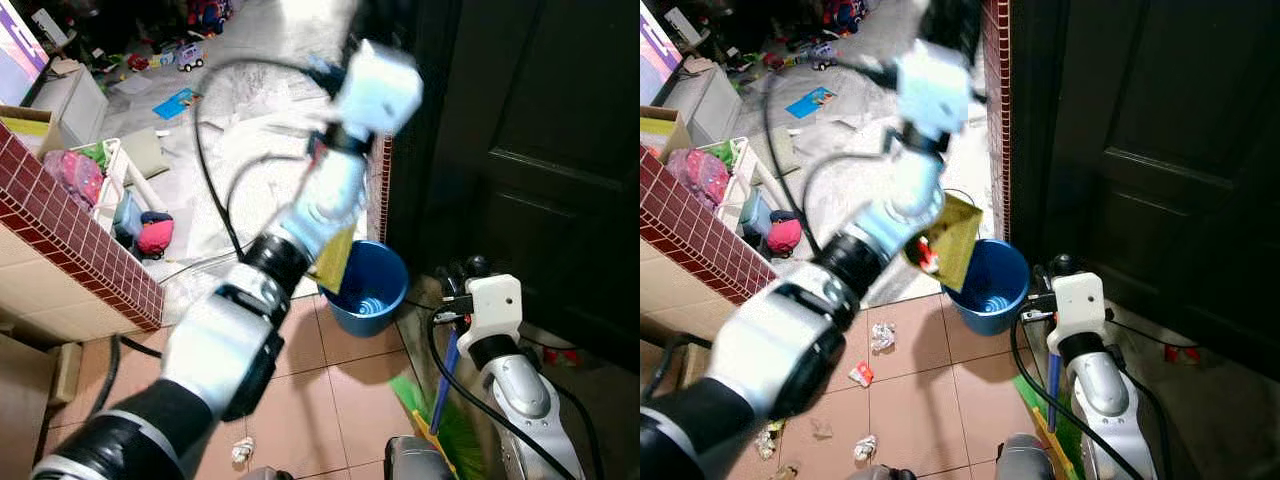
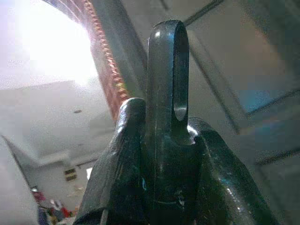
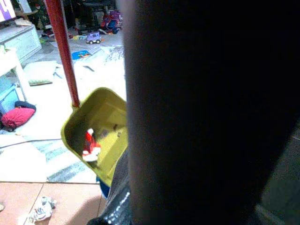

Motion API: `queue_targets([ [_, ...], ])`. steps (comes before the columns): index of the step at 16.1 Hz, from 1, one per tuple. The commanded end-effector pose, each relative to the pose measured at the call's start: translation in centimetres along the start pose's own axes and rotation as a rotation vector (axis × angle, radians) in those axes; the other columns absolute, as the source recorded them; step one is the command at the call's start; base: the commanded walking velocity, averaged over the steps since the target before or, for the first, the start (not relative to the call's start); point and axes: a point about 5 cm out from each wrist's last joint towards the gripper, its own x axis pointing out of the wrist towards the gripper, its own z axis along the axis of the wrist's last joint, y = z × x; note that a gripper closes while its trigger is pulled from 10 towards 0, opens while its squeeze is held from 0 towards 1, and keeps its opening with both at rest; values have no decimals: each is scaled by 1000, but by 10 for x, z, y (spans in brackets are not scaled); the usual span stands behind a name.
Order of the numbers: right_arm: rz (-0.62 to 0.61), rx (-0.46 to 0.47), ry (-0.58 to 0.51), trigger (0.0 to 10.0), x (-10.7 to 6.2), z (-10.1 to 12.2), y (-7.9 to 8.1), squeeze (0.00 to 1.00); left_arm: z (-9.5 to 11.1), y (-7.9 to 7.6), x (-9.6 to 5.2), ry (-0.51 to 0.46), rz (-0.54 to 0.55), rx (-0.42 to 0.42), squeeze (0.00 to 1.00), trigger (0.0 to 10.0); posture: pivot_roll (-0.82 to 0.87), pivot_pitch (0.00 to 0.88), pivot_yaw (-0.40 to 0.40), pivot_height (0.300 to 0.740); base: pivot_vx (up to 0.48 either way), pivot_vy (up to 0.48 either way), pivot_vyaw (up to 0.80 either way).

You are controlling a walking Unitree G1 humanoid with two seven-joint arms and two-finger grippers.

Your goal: Sweep floor

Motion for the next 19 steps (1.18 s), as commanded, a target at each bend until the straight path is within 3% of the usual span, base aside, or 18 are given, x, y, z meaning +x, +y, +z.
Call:
queue_targets([
  [1, 13, 26, 37, 10000, -2, -6, 3, 0, 14, -5, 4, -104, -40, -7, 0, 10000, -309, 67, 150, 740, 0, 0, 0],
  [8, 35, 6, 30, 10000, 6, -4, 3, 0, 28, -67, -56, -212, -418, -111, 0, 10000, -298, 50, 135, 740, 0, 0, 0],
  [9, 36, 3, 30, 10000, 7, -4, 3, 0, 33, -66, -56, -258, -443, -120, 0, 10000, -295, 49, 134, 740, 0, 0, 0],
  [10, 38, 1, 32, 10000, 7, -6, 3, 0, 31, -67, -52, -244, -482, -117, 0, 10000, -288, 44, 131, 740, 0, 0, 0],
  [12, 44, 1, 32, 10000, 9, -6, 5, 0, 29, -63, -50, -226, -446, -126, 0, 10000, -288, 43, 134, 740, 0, 0, 0],
  [13, 45, 2, 30, 10000, 10, -6, 6, 0, 28, -56, -42, -200, -392, -128, 0, 10000, -286, 39, 134, 740, 0, 0, 0],
  [16, 59, 12, 42, 10000, 14, -11, 8, 0, 41, 6, 17, -269, -96, -57, 0, 10000, -233, 22, 112, 740, 0, 0, 0],
  [17, 68, 14, 44, 10000, 15, -12, 10, 0, 45, 19, 26, -292, -61, -32, 0, 10000, -223, 18, 108, 740, 0, 0, 0],
  [18, 90, 20, 43, 10000, 20, -13, 15, 0, 57, 53, 48, -350, 25, 46, 0, 10000, -204, 7, 99, 740, 0, 0, 0],
  [19, 107, 27, 39, 10000, 27, -13, 20, 0, 61, 84, 58, -359, 78, 145, 0, 10000, -173, 0, 89, 740, 0, 0, 0],
])
